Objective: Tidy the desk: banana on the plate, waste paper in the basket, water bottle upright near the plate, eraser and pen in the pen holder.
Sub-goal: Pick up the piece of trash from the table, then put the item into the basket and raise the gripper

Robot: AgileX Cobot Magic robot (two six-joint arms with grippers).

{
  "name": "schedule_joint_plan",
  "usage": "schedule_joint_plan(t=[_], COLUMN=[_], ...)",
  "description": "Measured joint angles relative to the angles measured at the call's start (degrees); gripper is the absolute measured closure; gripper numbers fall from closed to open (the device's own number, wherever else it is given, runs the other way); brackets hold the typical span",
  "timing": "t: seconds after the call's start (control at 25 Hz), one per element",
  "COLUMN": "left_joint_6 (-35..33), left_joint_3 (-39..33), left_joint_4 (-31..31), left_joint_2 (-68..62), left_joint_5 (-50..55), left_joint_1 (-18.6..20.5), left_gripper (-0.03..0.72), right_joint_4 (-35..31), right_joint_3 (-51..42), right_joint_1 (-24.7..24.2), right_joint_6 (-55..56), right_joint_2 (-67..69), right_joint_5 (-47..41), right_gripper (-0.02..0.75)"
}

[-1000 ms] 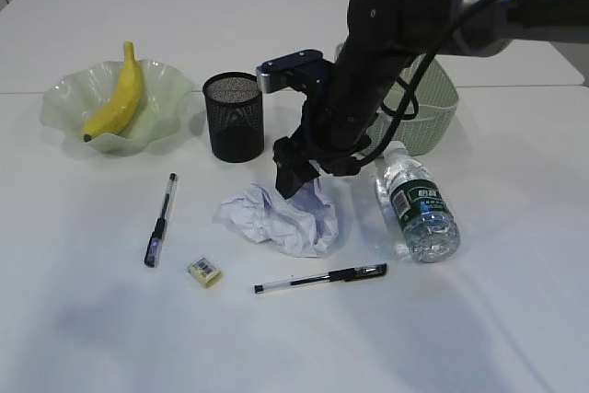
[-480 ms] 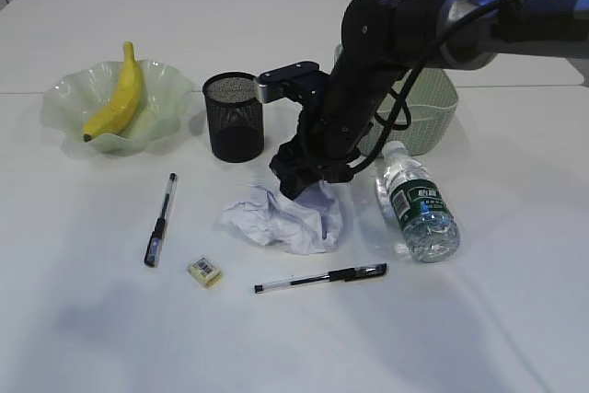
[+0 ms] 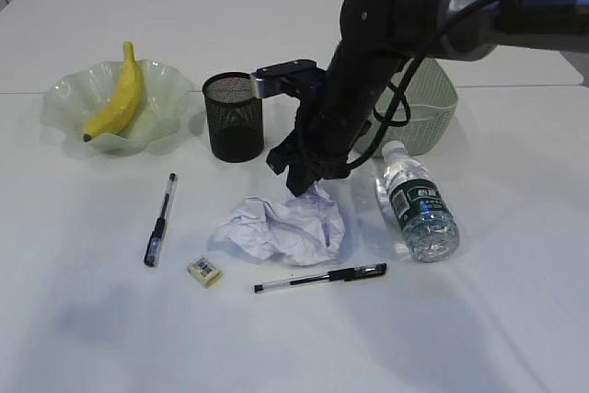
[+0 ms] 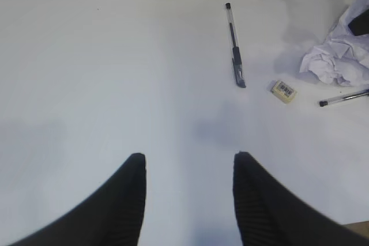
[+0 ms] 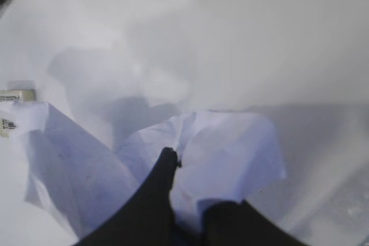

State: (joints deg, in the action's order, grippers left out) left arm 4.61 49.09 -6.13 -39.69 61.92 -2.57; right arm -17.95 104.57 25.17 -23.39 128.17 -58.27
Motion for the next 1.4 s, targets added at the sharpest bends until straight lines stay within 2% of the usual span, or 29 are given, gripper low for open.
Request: schedule_joint_plan(t=[0.32,0.6,0.84,1.16,1.4], left_joint_6=[0.0,0.0,0.0,0.0,0.0], left_joint_3=[0.0,0.0,0.0,0.0,0.0], left_joint_4=[0.0,0.0,0.0,0.0,0.0], left_joint_2=[0.0,0.0,0.0,0.0,0.0], left_joint_5=[0.0,0.0,0.0,-0.1,-0.6], left_joint_1=[0.0,0.0,0.0,0.0,0.0], left_gripper=[0.342,0.345,0.345,0.351,0.359], right_joint_4=[0.4,11.1,12.5,13.1,13.8], right_joint_3=[5.4,8.7,12.9,14.9,15.0], right_joint_1=[0.0,-1.1,-6.3,-14.4,-16.5], right_joint_6=[2.0,10.9,15.4,19.9,22.1], right_joint_2=[-1.9,-6.7,-6.8,-6.8,-5.2], right_joint_5=[-2.5,-2.9,-1.8,4.4,11.5], right_gripper=[0.708,0.708,0.708,0.709,0.709])
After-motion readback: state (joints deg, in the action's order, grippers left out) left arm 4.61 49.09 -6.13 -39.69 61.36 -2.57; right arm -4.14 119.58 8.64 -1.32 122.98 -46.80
